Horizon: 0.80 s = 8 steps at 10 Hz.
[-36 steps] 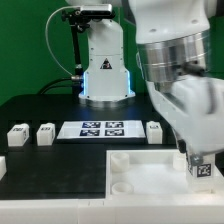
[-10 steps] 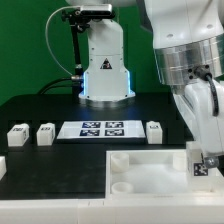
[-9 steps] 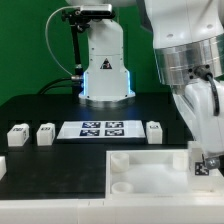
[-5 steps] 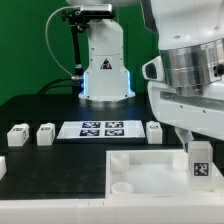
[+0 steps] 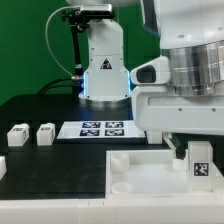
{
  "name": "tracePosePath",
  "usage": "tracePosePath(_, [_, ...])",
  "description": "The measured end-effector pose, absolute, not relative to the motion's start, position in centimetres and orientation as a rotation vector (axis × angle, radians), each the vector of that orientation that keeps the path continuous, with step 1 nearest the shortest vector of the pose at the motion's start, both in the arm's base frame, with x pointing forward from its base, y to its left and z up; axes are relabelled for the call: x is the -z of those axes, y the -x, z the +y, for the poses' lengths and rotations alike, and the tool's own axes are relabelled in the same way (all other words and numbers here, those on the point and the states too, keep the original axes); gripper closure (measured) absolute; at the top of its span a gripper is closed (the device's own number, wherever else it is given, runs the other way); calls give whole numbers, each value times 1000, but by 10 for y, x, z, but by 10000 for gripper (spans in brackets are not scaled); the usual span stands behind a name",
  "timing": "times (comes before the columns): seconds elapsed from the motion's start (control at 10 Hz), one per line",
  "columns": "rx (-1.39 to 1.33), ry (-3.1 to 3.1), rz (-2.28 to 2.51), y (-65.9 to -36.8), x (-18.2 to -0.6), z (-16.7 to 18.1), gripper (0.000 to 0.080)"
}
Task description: Assemble one leg
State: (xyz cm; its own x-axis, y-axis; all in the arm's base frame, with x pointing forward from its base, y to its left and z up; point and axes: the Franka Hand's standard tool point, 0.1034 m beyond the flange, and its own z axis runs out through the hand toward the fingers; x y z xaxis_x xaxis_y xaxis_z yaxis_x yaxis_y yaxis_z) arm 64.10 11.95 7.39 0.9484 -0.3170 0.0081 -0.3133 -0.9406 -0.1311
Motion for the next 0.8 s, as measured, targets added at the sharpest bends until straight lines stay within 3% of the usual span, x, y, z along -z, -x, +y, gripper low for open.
tracePosePath(0.1, [37,2962,535,-640,-73,120,151])
tracePosePath(0.3, [35,2958,561,-640,-73,120,431])
tracePosePath(0.4, [27,2947,633,-639,-71,117,498])
tracePosePath(0.8, [-48,2619,1441,-640,-71,116,499])
